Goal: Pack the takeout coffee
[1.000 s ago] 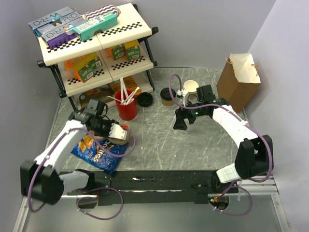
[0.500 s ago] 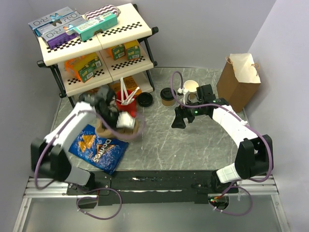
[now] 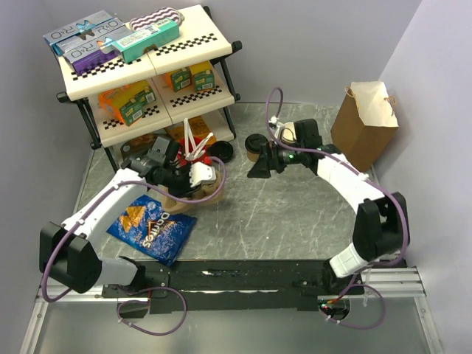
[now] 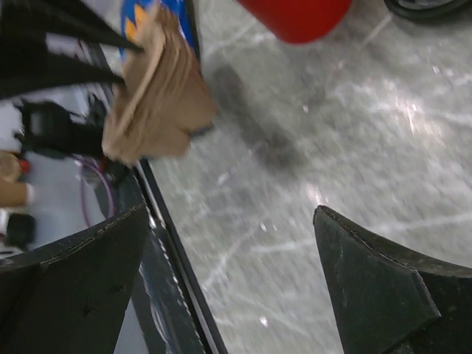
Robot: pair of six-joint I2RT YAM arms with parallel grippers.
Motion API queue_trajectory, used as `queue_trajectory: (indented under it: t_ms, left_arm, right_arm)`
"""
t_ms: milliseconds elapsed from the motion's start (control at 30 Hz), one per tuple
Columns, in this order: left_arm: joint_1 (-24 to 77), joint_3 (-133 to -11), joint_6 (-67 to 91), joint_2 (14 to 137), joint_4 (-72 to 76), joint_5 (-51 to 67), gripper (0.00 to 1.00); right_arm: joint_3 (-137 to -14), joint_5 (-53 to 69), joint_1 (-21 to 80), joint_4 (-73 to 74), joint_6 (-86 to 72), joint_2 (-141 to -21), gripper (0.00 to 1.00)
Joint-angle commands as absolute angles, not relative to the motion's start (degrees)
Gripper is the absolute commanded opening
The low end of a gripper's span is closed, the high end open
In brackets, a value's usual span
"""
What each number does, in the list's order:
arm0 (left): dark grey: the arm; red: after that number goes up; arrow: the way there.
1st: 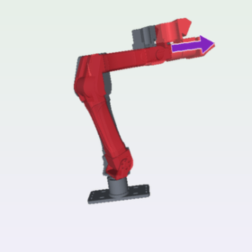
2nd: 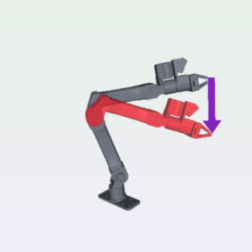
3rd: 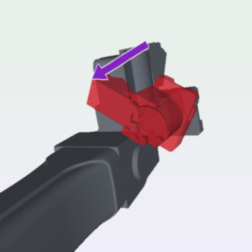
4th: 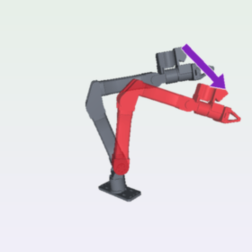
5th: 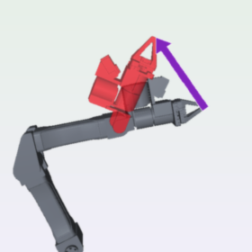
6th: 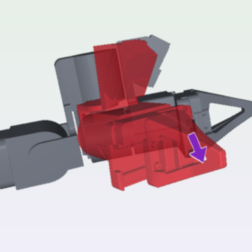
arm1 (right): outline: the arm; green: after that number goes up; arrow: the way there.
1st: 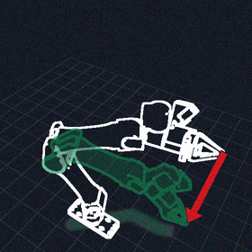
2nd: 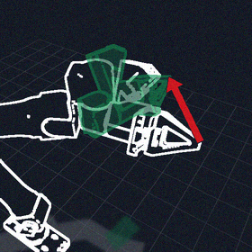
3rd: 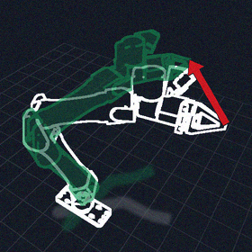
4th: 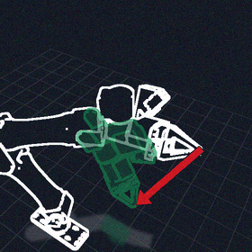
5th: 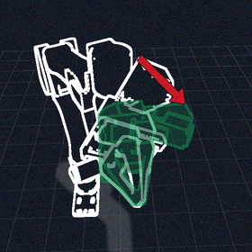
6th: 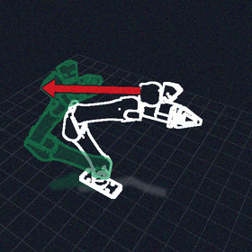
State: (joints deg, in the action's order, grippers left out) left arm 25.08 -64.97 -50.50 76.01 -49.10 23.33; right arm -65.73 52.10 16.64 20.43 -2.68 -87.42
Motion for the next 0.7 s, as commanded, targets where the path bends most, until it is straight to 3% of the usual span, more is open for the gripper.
queue_trajectory:
  t_ms: [0, 667]
  left_arm:
    - [26.72, -63.2, -34.64, 73.4, -39.56, 27.51, 0.01]
    - [28.65, -58.36, -21.45, 71.46, -34.1, 28.48, 0.01]
  right_arm:
    - [-69.43, 54.31, 18.8, 12.66, -14.05, -90.43, 1.0]
    - [-70.31, 62.05, 23.73, 8.61, -18.28, -96.77, 1.0]
